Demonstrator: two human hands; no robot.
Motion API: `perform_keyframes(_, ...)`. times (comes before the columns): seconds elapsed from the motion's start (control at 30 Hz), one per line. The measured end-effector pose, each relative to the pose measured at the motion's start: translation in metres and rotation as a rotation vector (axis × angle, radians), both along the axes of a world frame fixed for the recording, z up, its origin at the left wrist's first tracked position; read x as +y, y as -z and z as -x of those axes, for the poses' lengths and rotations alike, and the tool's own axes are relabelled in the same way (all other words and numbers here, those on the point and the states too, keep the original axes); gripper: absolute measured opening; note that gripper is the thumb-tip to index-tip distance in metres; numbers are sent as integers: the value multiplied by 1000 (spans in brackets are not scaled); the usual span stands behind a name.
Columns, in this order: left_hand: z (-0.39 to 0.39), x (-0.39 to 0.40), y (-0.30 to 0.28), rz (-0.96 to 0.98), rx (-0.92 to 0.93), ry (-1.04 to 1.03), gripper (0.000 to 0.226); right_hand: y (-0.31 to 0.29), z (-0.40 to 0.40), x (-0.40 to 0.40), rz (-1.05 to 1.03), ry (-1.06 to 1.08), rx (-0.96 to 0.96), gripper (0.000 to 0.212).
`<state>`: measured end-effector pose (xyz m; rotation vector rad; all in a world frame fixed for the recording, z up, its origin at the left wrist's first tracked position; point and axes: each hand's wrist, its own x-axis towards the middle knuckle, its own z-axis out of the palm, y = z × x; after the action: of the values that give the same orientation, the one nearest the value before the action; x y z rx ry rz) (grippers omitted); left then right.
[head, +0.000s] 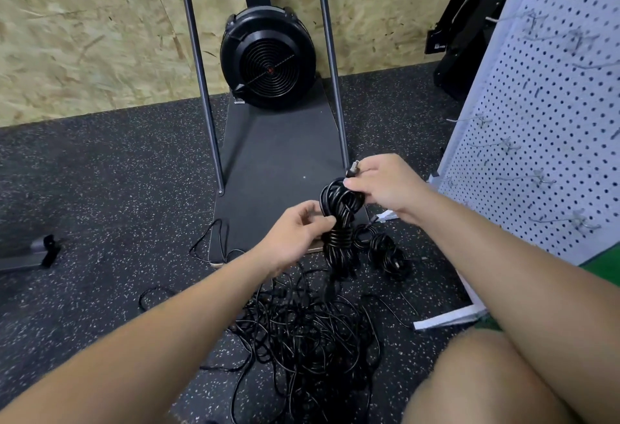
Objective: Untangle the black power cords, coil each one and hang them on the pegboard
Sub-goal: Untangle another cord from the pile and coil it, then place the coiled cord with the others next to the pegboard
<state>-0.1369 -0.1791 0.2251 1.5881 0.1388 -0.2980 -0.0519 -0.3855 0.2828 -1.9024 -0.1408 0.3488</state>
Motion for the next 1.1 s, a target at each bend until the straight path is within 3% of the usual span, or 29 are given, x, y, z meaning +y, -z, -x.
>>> perform_keyframes(0.07,-10,-12,16,-43,16,0,14,23,-9,-9,42,0,-13,23)
perform_keyframes(0.17,-29,-27,58,-80,33,-31,37,64,-25,-19,55,30,16,11)
perform_keyframes(0.23,-45,-31,98,-84,72,-49,44,95,-37,-23,89,49,36,14)
perform_keyframes(0.37,-71,-38,162,-192,132,-60,34,154,-70,-23,197,37,81,14)
perform_keyframes(0.53,-107,-28,261,-286,218,-77,40,221,-112,-3,358,-16,102,20)
perform_keyframes(0.67,-124,-32,255,-335,226,-134,6,257,-142,13,453,-56,83,27)
perform_keyframes(0.83,-146,-21,282,-427,221,-121,16,293,-164,19,440,-26,117,43)
perform_keyframes(0.97,-148,-7,302,-462,295,-148,14,298,-156,23,288,64,212,21)
perform_keyframes(1.1,-156,10,324,-435,351,-261,16,303,-142,28,338,58,135,10)
